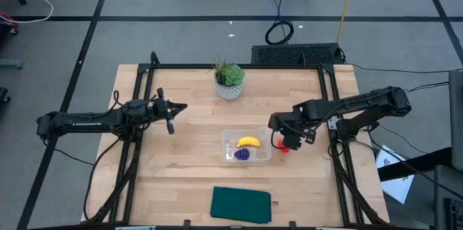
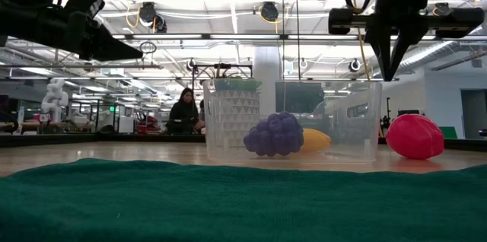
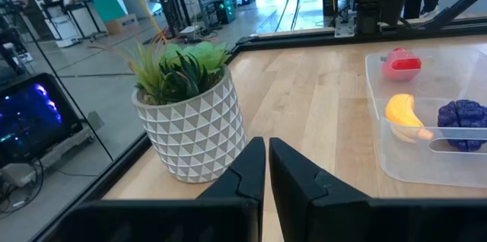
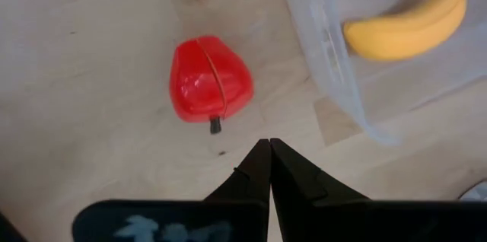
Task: Pick and placing Produce into tupperware
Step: Put the apple into the transparent bin
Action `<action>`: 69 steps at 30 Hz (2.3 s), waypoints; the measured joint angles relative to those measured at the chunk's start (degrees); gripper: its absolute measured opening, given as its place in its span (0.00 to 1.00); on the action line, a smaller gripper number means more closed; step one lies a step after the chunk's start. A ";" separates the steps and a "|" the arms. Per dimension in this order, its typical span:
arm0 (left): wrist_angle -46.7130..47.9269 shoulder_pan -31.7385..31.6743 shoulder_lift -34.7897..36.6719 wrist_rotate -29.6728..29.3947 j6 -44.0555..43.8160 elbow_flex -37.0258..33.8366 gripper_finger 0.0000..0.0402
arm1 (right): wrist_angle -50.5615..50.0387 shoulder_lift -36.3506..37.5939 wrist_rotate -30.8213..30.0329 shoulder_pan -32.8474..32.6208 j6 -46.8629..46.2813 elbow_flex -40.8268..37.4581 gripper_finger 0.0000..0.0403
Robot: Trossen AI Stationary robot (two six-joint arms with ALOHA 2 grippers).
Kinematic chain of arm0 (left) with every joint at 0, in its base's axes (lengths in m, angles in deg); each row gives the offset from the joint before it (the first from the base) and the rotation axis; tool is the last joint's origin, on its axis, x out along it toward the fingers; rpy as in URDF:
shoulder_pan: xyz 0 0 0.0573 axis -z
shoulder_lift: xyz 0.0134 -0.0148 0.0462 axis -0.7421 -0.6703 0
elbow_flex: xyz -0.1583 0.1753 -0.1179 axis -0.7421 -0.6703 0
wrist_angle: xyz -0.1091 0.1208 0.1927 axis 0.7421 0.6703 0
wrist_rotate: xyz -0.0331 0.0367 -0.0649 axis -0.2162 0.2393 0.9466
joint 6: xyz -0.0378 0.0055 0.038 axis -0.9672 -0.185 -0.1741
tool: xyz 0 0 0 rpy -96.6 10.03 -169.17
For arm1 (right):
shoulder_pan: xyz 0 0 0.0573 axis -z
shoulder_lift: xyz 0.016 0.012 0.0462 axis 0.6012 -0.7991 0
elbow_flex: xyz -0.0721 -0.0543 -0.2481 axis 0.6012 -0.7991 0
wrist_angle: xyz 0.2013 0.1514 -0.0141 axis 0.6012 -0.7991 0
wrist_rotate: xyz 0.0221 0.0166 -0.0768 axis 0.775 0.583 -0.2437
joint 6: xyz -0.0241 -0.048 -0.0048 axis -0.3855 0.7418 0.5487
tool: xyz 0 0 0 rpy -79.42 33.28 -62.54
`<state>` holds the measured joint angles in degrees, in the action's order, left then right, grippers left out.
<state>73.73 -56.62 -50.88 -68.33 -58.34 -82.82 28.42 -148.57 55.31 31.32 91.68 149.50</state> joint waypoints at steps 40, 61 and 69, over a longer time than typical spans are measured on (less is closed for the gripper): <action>1.36 0.00 -0.01 0.46 -1.28 0.00 0.06 | 5.11 -1.31 5.61 -1.03 7.06 -1.12 0.02; 3.43 0.00 -0.01 0.50 -1.89 0.00 0.06 | 7.75 -1.33 6.29 -1.24 8.53 -6.16 0.54; 3.41 0.00 -0.01 0.55 -2.07 0.01 0.06 | 8.54 -1.33 6.29 -1.25 6.91 -6.16 0.73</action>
<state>77.14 -56.62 -50.89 -67.79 -60.41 -82.82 36.97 -149.90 61.61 30.07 98.59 143.34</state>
